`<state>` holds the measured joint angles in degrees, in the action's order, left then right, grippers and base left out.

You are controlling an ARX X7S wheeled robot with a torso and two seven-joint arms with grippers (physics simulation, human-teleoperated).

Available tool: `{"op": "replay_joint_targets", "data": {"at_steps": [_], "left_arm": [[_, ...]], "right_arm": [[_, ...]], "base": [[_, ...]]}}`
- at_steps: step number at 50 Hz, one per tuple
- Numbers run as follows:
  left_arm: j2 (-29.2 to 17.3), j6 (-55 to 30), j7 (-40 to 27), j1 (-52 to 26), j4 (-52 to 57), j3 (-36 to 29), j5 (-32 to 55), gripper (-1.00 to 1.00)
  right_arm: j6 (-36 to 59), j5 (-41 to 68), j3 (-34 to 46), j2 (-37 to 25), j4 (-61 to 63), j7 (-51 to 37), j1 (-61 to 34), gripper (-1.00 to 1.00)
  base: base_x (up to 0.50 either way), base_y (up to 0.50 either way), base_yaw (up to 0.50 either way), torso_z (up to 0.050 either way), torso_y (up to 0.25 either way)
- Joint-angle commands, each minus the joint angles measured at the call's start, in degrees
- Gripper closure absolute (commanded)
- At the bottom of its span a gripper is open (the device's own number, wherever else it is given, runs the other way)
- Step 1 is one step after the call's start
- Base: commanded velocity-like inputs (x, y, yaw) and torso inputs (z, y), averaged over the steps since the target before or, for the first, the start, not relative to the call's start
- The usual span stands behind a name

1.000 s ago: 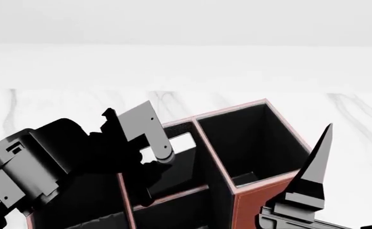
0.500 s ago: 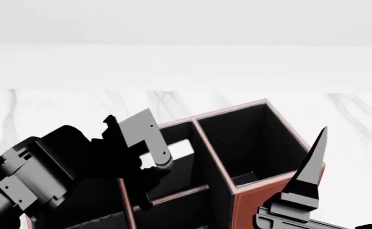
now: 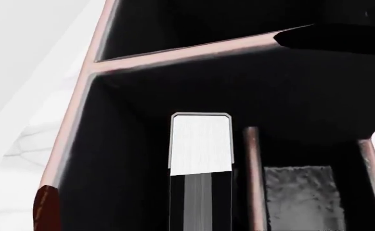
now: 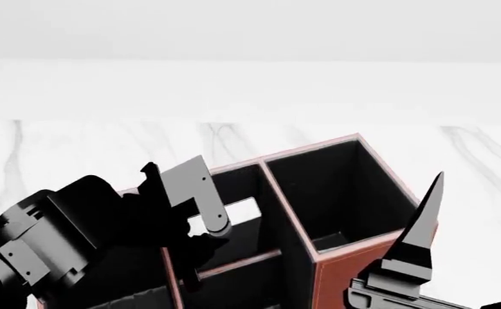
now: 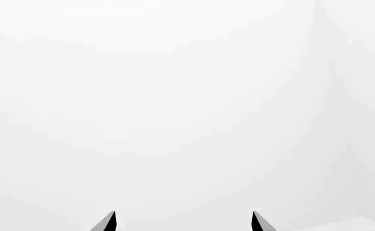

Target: Pick up the book and place it in the front compartment of the caddy.

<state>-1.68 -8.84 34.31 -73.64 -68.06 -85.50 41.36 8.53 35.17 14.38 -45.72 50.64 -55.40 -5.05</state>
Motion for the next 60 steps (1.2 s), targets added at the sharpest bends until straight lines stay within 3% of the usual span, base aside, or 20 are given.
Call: {"op": "replay_joint_targets", "data": {"at_steps": [1,8,9,41,48,60], "left_arm": [[1.67,1.29,-0.64,0.56,0.49,0.73,2.58,1.00],[1.67,0.61,-1.10,0.47,0.87,0.37,3.23,1.00],[1.67,0.53,-1.15,0.42,0.88,0.35,3.31,-1.00],[1.57,2.96,-1.54,0.33,1.23,1.04,3.98,-1.00],[-9.35,-2.10,-10.99,-0.78,25.62,4.58,9.13,-1.00],[-22.45,0.80,-22.91,1.42,49.73,9.49,12.03,-1.00]], "right_arm": [[-0.62,-3.52,0.92,0.52,-1.09,3.11,-0.28,-1.00],[-0.60,-3.35,0.80,0.44,-0.94,3.01,-0.29,-1.00],[-0.58,-3.34,0.81,0.43,-0.94,3.00,-0.31,-1.00],[-0.53,-3.52,1.23,0.66,-0.82,2.97,-0.53,-1.00],[-0.29,-3.49,1.72,0.95,-0.62,3.05,-0.92,-1.00],[0.34,-3.61,2.33,1.09,0.30,2.83,-1.34,-1.00]], "base": [[0.00,0.00,0.00,0.000,0.000],[0.00,0.00,0.00,0.000,0.000],[0.00,0.00,0.00,0.000,0.000],[0.01,0.00,-0.01,0.000,-0.005],[0.00,0.00,-0.01,0.000,-0.003],[0.00,0.00,0.00,0.000,0.000]]}}
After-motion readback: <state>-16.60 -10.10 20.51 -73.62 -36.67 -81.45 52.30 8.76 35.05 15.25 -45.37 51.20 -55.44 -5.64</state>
